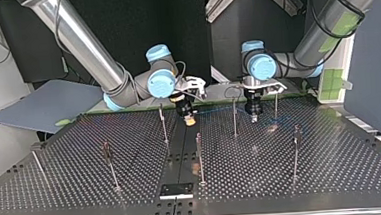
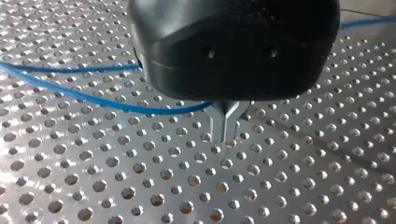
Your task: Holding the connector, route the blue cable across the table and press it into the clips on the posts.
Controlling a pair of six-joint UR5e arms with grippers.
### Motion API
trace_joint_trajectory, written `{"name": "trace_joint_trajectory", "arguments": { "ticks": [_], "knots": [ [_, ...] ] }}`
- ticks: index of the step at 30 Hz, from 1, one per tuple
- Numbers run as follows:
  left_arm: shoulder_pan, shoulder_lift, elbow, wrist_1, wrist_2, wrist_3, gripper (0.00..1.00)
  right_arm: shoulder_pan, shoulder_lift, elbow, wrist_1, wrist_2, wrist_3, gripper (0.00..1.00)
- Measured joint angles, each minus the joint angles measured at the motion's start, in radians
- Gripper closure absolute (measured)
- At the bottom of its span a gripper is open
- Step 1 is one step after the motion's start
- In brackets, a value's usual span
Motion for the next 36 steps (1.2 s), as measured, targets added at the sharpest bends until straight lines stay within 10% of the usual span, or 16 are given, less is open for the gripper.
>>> {"name": "trace_joint_trajectory", "arguments": {
  "ticks": [6, 8, 12, 13, 36],
  "knots": [
    [0.001, 0.0, 0.0, -0.028, -0.003, 0.002, 0.87, -0.002, 0.0, 0.0, 0.001, -0.001, -0.001, 1.0],
    [0.0, 0.001, 0.0, -0.044, -0.003, 0.005, 0.52, -0.002, 0.0, 0.0, 0.001, -0.003, -0.001, 1.0],
    [-0.004, 0.001, 0.0, -0.077, -0.005, 0.012, 0.32, -0.003, 0.0, 0.0, 0.002, -0.004, -0.002, 1.0],
    [-0.006, 0.001, 0.0, -0.088, -0.006, 0.015, 0.0, -0.003, 0.0, 0.0, 0.002, -0.004, -0.002, 1.0],
    [-0.07, 0.137, -0.138, -0.194, -0.043, 0.016, 0.0, 0.002, 0.0, 0.0, 0.005, -0.009, 0.001, 1.0]
  ]
}}
